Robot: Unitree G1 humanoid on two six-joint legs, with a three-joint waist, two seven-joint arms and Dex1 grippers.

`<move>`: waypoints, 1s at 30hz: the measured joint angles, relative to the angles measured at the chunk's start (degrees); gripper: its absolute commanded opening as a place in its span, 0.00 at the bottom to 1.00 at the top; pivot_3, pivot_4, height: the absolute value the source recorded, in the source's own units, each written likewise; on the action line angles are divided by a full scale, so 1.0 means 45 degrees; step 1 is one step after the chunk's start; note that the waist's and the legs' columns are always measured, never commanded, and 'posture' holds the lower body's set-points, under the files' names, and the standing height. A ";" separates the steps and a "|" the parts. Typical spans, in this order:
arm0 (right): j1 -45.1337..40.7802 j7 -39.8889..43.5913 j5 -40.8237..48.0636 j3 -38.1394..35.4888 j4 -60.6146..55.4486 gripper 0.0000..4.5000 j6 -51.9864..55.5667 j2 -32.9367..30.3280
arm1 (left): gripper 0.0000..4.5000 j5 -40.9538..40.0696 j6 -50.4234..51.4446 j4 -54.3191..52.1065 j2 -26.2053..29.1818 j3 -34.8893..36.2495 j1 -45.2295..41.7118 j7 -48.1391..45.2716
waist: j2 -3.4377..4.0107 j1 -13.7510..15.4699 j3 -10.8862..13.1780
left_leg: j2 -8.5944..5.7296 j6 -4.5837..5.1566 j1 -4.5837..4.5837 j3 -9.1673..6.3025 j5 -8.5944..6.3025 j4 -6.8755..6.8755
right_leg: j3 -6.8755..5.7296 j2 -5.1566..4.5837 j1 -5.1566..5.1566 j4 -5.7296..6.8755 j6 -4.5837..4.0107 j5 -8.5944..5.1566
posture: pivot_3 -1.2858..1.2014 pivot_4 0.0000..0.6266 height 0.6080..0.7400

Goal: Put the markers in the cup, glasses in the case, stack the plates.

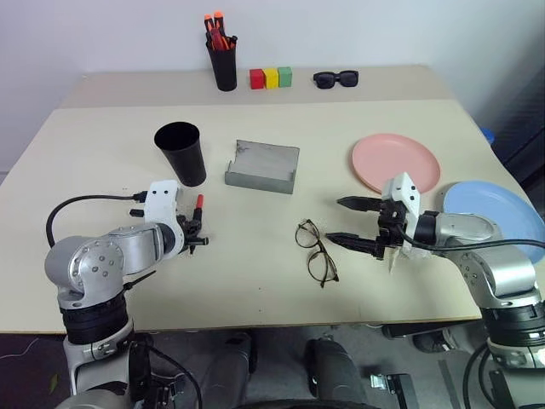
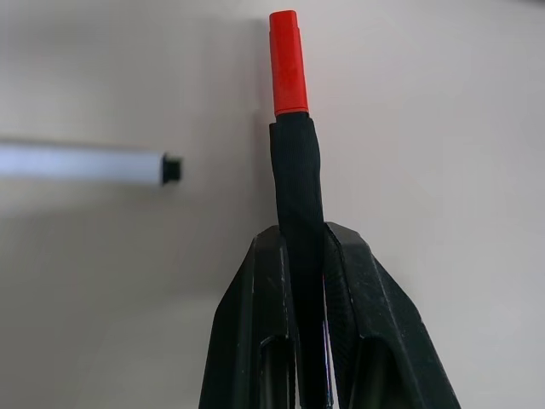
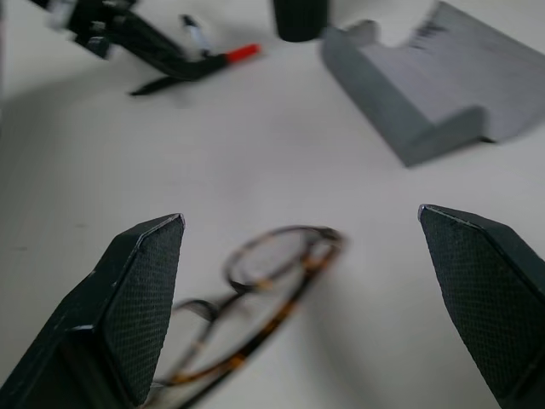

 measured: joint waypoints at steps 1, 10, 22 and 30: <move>-0.0007 -0.0014 -0.0003 0.0052 -0.0012 1.00 0.0007 0.0022 | 0.01 0.0092 -0.0436 -0.0369 0.0216 -0.0073 0.0090 -0.0230 | 0.0000 0.0010 0.0000 | 0.0000 -0.0002 -0.0001 0.0001 -0.0001 -0.0002 | 0.0000 0.0000 -0.0001 -0.0001 -0.0003 -0.0002 | 0.52 0.24 1.00; -0.0648 -0.0295 -0.0047 0.0499 0.0074 1.00 -0.0282 0.0722 | 0.01 0.1283 -0.5883 -0.2518 0.1600 -0.0398 0.0696 -0.2929 | -0.0007 0.0152 0.0000 | -0.0005 -0.0024 -0.0023 0.0006 -0.0013 -0.0003 | 0.0002 -0.0007 -0.0003 -0.0034 -0.0020 -0.0002 | 0.52 0.24 1.00; -0.1084 -0.1019 -0.0024 0.0760 0.0134 1.00 -0.0286 0.1899 | 0.01 0.7212 -1.3636 0.3399 0.0175 -0.2721 -0.2650 -0.1190 | -0.0013 0.0109 0.0002 | -0.0036 0.0005 -0.0028 0.0021 0.0007 -0.0004 | -0.0005 0.0007 -0.0016 -0.0021 0.0037 0.0029 | 0.52 0.24 1.00; -0.1341 -0.1637 0.0067 0.1143 -0.0535 1.00 0.0074 0.2426 | 0.01 0.7841 -1.8638 0.7731 -0.0707 -0.2931 -0.3256 -0.2595 | -0.0013 0.0102 0.0002 | -0.0067 0.0006 -0.0035 0.0006 0.0008 -0.0003 | -0.0005 0.0001 -0.0023 -0.0017 0.0091 0.0058 | 0.52 0.24 1.00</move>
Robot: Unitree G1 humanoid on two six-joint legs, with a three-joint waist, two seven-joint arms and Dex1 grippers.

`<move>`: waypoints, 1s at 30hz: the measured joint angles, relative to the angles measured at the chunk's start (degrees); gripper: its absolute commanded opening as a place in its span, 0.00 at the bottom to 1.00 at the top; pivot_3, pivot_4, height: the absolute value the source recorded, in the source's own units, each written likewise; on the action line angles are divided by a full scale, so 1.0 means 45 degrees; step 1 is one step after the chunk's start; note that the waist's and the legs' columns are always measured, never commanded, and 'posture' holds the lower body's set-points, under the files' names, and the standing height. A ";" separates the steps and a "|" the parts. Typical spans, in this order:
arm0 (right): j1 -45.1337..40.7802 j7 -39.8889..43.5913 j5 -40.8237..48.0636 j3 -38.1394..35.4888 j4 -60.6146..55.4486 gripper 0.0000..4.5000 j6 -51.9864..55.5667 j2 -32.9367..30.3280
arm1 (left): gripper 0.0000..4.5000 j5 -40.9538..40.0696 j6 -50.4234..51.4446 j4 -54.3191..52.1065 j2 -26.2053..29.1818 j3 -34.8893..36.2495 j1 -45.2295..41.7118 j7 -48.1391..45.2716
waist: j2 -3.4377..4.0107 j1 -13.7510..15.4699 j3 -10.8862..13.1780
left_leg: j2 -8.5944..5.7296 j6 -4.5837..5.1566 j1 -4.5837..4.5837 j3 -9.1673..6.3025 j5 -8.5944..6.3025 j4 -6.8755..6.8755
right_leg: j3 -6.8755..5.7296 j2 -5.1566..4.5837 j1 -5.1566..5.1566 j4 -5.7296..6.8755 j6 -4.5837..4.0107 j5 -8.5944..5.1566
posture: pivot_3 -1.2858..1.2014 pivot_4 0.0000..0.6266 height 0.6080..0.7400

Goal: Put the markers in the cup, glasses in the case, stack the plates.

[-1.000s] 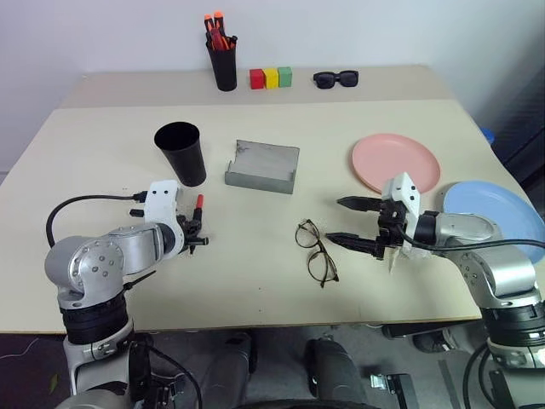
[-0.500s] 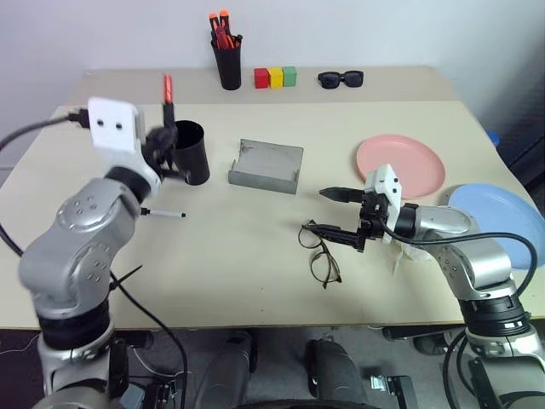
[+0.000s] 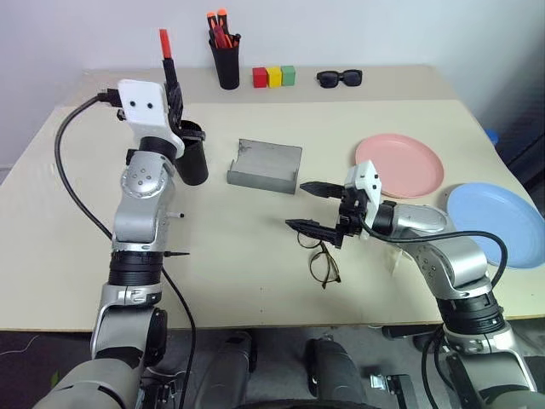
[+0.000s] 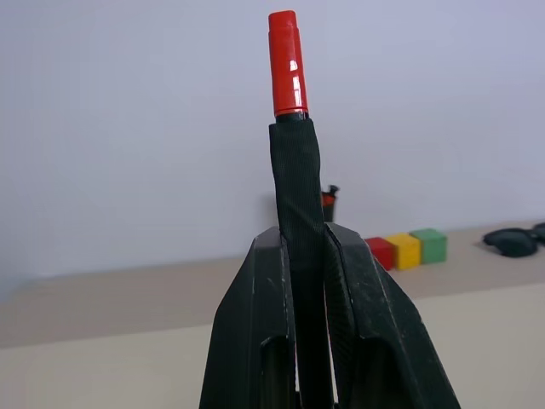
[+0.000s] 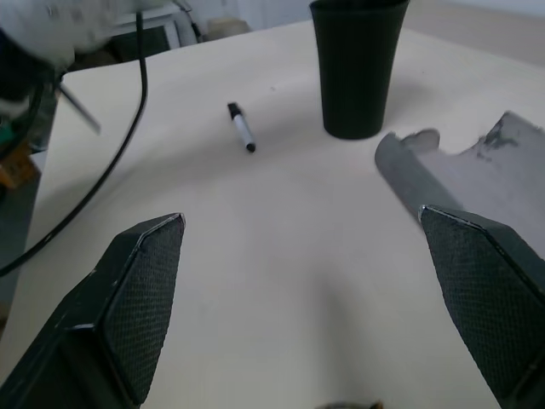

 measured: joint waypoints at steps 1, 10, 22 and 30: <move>0.0001 -0.0040 0.0039 0.0000 -0.0051 1.00 0.0031 0.0001 | 0.01 0.0066 -0.0264 0.0267 -0.0043 0.0018 -0.0042 -0.0041 | 0.0000 -0.0002 0.0000 | -0.0003 0.0001 -0.0001 -0.0002 0.0000 0.0000 | 0.0001 0.0000 0.0000 0.0001 0.0002 0.0001 | 0.52 0.24 1.00; -0.0005 -0.0284 0.0169 -0.0005 -0.0066 1.00 0.0155 0.0137 | 0.01 0.0615 -0.2157 0.2002 -0.0374 0.0328 -0.0188 0.0179 | 0.0000 -0.0009 0.0000 | -0.0016 0.0003 0.0001 -0.0008 0.0001 0.0002 | -0.0001 -0.0004 0.0000 0.0014 0.0019 0.0011 | 0.52 0.24 1.00; -0.0554 -0.1537 0.0142 -0.0094 0.0368 1.00 -0.0240 0.1235 | 0.01 0.0856 -0.3363 0.2869 -0.0627 0.0390 -0.0077 0.0516 | 0.0000 -0.0009 0.0000 | -0.0029 0.0004 0.0000 -0.0016 0.0003 0.0006 | 0.0000 -0.0006 0.0002 0.0019 0.0034 0.0020 | 0.52 0.24 1.00; -0.0893 -0.2105 0.0149 -0.0094 0.0368 1.00 -0.0290 0.1466 | 0.01 0.0932 -0.3522 0.3002 -0.0730 0.0459 -0.0061 0.0663 | 0.0000 -0.0037 0.0000 | -0.0029 0.0003 0.0002 -0.0021 0.0003 0.0006 | 0.0000 -0.0005 0.0000 0.0026 0.0034 0.0020 | 0.52 0.24 1.00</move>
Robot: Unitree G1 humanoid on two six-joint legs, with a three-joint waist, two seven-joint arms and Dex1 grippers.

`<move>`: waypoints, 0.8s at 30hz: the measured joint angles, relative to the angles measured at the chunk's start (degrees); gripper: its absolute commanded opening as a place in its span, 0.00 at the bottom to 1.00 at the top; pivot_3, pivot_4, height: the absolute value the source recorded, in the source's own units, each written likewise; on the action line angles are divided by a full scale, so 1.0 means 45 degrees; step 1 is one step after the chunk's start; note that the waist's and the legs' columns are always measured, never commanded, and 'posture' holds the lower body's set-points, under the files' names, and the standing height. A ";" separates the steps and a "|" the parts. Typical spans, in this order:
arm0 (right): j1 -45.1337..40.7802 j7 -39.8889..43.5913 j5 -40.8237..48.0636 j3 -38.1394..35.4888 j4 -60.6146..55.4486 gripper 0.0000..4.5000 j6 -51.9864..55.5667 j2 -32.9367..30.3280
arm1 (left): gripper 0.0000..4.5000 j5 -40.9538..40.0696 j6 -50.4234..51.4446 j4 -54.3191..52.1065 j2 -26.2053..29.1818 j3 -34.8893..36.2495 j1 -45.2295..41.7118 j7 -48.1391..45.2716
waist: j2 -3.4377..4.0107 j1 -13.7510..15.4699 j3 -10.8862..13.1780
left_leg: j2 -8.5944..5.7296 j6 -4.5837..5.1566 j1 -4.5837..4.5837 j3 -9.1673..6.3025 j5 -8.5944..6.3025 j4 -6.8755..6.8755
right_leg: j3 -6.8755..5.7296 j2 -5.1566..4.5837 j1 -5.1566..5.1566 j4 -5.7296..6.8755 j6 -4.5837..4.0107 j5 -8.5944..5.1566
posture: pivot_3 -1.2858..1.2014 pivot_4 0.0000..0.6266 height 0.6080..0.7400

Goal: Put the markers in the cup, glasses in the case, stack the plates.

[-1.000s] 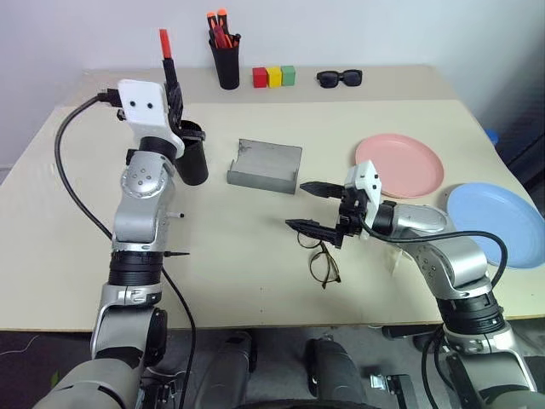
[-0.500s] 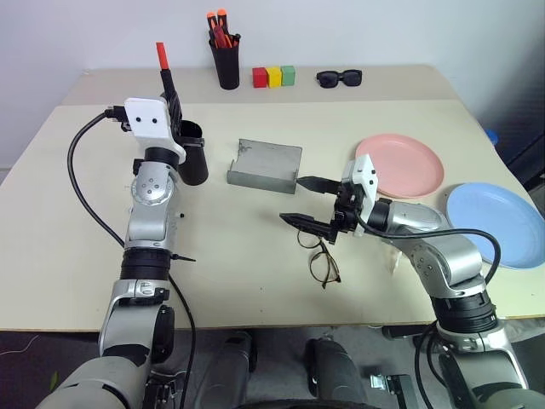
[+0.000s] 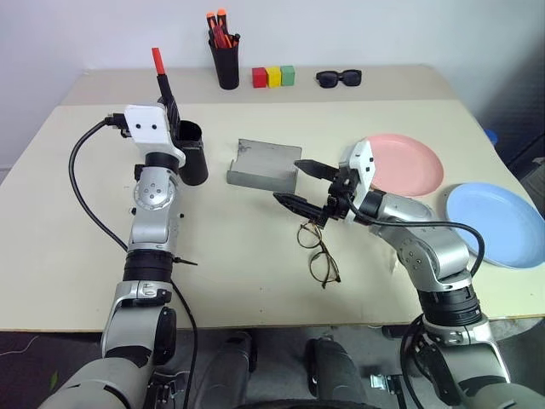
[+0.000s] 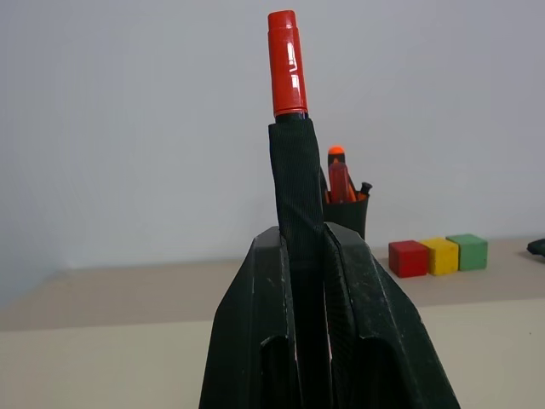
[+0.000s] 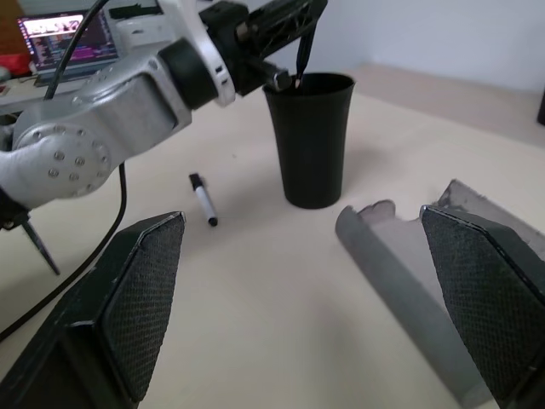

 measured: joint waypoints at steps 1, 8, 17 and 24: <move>-0.0075 -0.0046 0.0006 0.0000 -0.0001 1.00 0.0017 0.0002 | 0.01 0.0038 -0.0003 0.0004 -0.0021 0.0002 0.0001 0.0009 | 0.0000 0.0001 0.0000 | 0.0000 0.0000 0.0000 0.0000 0.0000 0.0000 | 0.0000 0.0000 0.0000 0.0000 0.0000 0.0000 | 0.52 0.24 1.00; -0.0201 -0.0278 0.0032 0.0000 -0.0015 1.00 0.0252 0.0006 | 0.53 0.0145 -0.0009 0.0003 -0.0061 0.0047 0.0039 0.0099 | 0.0000 0.0002 0.0000 | -0.0001 0.0001 0.0000 0.0001 0.0000 0.0000 | 0.0000 0.0000 0.0001 0.0000 0.0001 0.0001 | 0.52 0.24 1.00; -0.0199 -0.0237 0.0027 0.0000 -0.0014 1.00 0.0224 0.0010 | 0.98 0.0148 0.0038 -0.0005 -0.0141 0.0212 0.0210 0.0400 | 0.0000 0.0002 0.0000 | -0.0001 0.0001 0.0000 0.0000 0.0000 0.0000 | 0.0000 0.0000 0.0001 0.0001 0.0001 0.0001 | 0.52 0.24 1.00; -0.0195 0.0068 0.0018 0.0000 -0.0011 1.00 -0.0039 -0.0129 | 0.99 0.0060 0.2737 -0.1968 -0.0186 0.1765 0.0255 0.2585 | 0.0000 -0.0068 0.0000 | -0.0001 0.0001 0.0000 -0.0006 0.0000 0.0000 | 0.0000 0.0001 -0.0004 0.0009 0.0003 0.0001 | 0.52 0.24 1.00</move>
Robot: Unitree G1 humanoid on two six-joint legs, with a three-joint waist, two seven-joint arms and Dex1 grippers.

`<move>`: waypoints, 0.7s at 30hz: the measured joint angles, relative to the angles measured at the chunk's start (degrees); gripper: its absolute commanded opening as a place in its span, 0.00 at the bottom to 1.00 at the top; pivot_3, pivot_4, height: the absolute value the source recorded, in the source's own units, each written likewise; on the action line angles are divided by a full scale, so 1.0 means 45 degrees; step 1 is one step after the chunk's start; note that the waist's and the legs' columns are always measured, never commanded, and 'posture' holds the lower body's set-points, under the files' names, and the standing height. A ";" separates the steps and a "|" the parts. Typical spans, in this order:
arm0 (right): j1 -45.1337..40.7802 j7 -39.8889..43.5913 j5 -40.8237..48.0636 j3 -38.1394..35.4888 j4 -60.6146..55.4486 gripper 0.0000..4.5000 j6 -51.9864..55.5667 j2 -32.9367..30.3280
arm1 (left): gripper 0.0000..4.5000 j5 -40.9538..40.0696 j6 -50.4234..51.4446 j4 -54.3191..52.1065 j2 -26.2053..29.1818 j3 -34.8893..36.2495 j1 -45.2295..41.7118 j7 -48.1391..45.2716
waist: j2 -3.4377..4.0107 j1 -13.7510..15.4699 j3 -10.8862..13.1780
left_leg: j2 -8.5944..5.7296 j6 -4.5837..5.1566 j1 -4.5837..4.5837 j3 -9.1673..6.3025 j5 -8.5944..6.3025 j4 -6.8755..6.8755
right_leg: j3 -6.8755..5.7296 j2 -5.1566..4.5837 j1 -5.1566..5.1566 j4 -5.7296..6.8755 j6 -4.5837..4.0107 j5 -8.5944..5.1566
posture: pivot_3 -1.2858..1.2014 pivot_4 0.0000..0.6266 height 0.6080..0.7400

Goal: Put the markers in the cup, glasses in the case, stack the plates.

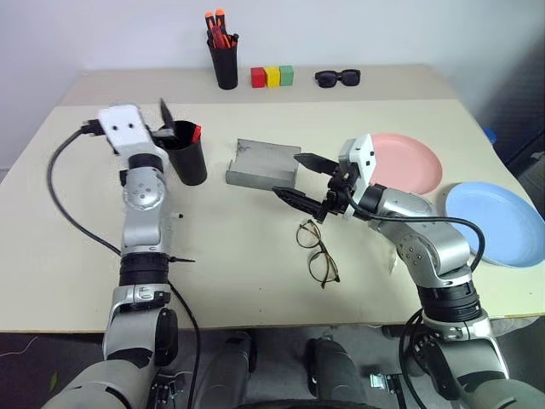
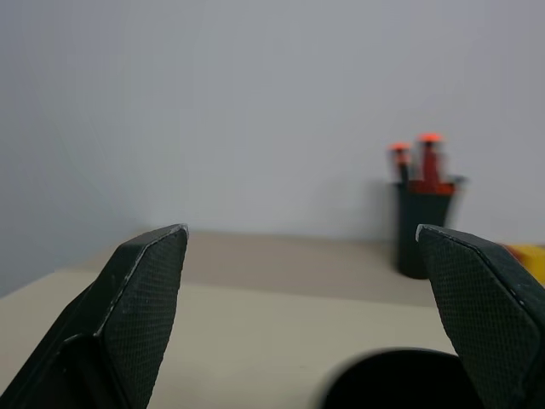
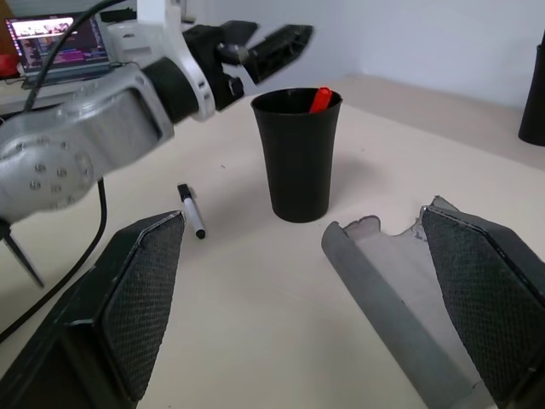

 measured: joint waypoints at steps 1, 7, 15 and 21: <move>0.0003 0.0076 0.0000 -0.0011 0.0005 1.00 -0.0014 -0.0084 | 0.99 -0.0001 0.0677 -0.0620 0.0011 0.0326 0.0053 0.0424 | 0.0000 -0.0005 0.0000 | 0.0000 0.0000 0.0000 0.0000 0.0000 0.0000 | 0.0000 0.0000 0.0000 0.0002 0.0000 0.0000 | 0.52 0.24 1.00; 0.0018 0.0744 -0.0009 -0.0157 0.0324 1.00 -0.0314 -0.0575 | 0.99 0.0027 0.7765 -0.4900 -0.1001 0.2339 0.0492 0.3398 | -0.0004 0.0012 -0.0003 | -0.0004 0.0000 0.0002 -0.0005 0.0000 0.0009 | -0.0001 0.0000 0.0011 0.0007 0.0005 -0.0001 | 0.52 0.24 1.00; 0.0010 0.1928 -0.0029 -0.0166 0.1055 1.00 -0.0693 -0.1034 | 0.99 0.0121 1.5476 -0.6583 -0.4156 0.4600 -0.0298 0.5352 | -0.0053 0.0083 0.0013 | -0.0007 -0.0003 0.0001 -0.0019 -0.0002 0.0043 | -0.0021 0.0004 0.0033 0.0007 0.0010 -0.0001 | 0.52 0.24 1.00; 0.0001 0.2130 -0.0053 -0.0158 0.1317 1.00 -0.0906 -0.1045 | 0.99 0.0111 1.6715 -0.5966 -0.5157 0.6517 -0.2211 0.6019 | -0.0061 0.0051 0.0018 | -0.0004 -0.0011 0.0000 -0.0016 -0.0002 0.0037 | -0.0021 0.0004 0.0025 0.0005 0.0011 -0.0002 | 0.52 0.24 1.00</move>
